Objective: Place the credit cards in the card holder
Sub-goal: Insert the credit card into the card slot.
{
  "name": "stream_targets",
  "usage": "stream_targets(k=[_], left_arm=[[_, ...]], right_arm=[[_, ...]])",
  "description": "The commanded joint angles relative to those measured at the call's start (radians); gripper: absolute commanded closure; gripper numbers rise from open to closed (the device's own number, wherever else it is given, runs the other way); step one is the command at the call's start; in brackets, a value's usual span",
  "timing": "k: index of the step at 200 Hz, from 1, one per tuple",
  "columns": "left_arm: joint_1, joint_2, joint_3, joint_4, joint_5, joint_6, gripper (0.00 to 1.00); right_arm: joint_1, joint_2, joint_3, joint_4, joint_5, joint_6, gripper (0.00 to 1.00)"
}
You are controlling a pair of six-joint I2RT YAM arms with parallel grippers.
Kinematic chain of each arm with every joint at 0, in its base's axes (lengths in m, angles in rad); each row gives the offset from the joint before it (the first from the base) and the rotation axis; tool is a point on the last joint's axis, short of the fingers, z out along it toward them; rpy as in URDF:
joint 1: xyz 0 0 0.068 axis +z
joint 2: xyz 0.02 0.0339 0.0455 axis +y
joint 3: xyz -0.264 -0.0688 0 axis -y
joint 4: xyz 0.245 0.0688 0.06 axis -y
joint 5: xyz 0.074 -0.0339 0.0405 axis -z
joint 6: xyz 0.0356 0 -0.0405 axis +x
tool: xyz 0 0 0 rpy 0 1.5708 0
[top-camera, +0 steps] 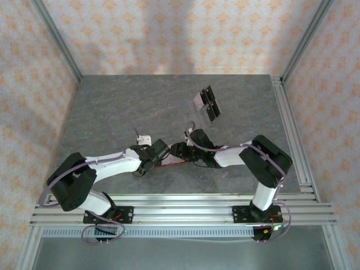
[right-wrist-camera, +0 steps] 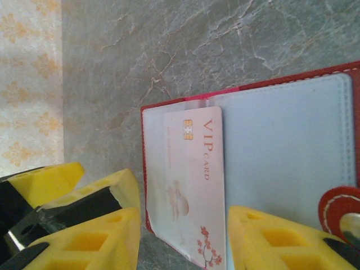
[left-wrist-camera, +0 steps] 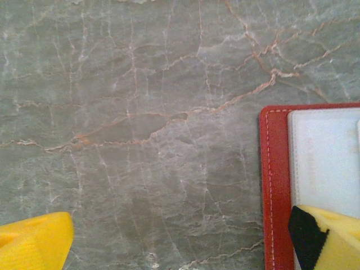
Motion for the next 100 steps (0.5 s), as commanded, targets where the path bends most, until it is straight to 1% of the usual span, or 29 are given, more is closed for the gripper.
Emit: stream_targets(k=[1,12,24,48,58,80,100], left_arm=[[0.022,-0.044,0.022,-0.071,-0.053,-0.019,0.00],[0.031,-0.052,0.018,-0.078,-0.054,-0.017,0.00],[0.039,-0.056,0.011,-0.080,-0.054,-0.014,0.00],[0.053,-0.061,-0.018,-0.069,-0.054,-0.011,0.00],[0.058,-0.059,-0.031,-0.063,-0.054,-0.010,0.00],[0.066,-0.051,-0.056,-0.042,-0.053,-0.012,0.00],[0.068,-0.039,-0.069,-0.029,-0.053,-0.015,0.00]], right_arm=[[-0.003,-0.049,0.055,-0.173,0.034,-0.076,0.55],[-0.003,-0.051,0.086,-0.247,0.044,-0.104,0.56],[-0.002,-0.051,0.126,-0.334,0.063,-0.135,0.59],[0.002,-0.031,0.206,-0.489,0.106,-0.200,0.80],[0.006,-0.017,0.240,-0.546,0.121,-0.225,0.86],[0.020,0.022,0.305,-0.636,0.145,-0.272,0.90],[0.034,0.054,0.350,-0.688,0.166,-0.301,0.91]])
